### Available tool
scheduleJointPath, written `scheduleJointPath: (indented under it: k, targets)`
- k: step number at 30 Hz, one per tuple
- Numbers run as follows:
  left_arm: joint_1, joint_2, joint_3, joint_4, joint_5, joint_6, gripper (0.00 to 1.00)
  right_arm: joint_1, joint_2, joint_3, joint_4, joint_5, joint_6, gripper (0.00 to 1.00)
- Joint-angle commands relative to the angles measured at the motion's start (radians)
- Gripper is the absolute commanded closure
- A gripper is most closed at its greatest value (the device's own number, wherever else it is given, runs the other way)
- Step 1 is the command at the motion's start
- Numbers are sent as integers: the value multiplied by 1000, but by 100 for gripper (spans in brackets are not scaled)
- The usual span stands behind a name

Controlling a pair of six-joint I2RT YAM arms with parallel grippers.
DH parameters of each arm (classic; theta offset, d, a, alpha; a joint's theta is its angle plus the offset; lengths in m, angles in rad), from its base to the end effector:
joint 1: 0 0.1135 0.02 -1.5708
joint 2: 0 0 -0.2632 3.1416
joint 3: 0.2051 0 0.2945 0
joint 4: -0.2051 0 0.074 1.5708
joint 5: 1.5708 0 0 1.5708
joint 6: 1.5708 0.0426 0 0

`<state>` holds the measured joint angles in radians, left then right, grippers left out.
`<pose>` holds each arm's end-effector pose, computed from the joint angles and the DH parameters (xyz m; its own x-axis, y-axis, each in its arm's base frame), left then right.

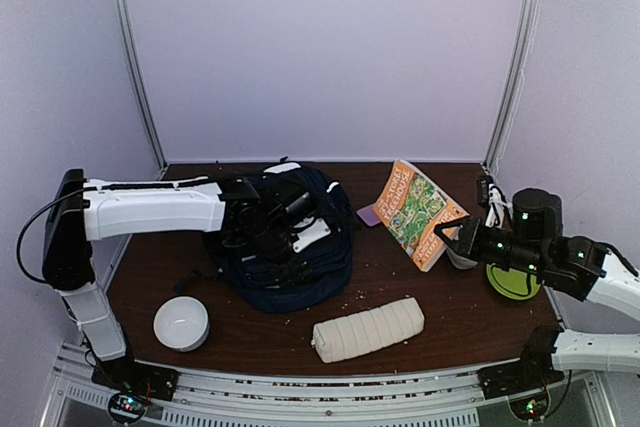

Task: Pack the student bag
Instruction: Pick up the book from the center of the board, then place the book in the student bag.

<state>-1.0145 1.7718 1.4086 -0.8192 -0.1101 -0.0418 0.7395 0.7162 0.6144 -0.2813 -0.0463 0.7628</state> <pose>0.2191 -0.3435 0.2174 -0.5226 0.7619 -0.3826 0.8010 0.5925 0.0858 0.1631 0.1514 0.2731 -0.6867 0.3078 -0.6585 -0.3188 0.6867 0.6534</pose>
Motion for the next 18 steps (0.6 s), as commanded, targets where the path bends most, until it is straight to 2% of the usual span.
scheduleJointPath:
  k: [1, 6, 9, 12, 15, 16, 18]
  targets:
    - [4, 51, 64, 48, 53, 41, 35, -3, -30, 8, 68, 34, -5, 100]
    - [4, 86, 58, 55, 90, 46, 42, -3, -43, 8, 60, 42, -7, 100]
    - [5, 104, 56, 55, 94, 42, 57, -3, -48, 10, 57, 46, -11, 100]
    - [6, 107, 57, 56, 86, 29, 78, -3, -50, 9, 61, 46, -10, 100]
    - [13, 98, 70, 60, 64, 17, 95, -2, -50, 7, 65, 45, -8, 100]
    - [17, 90, 75, 63, 56, 10, 100, -3, -50, 6, 68, 44, -8, 100]
    - [32, 69, 86, 72, 49, -9, 100, -3, -50, 5, 67, 44, -9, 100]
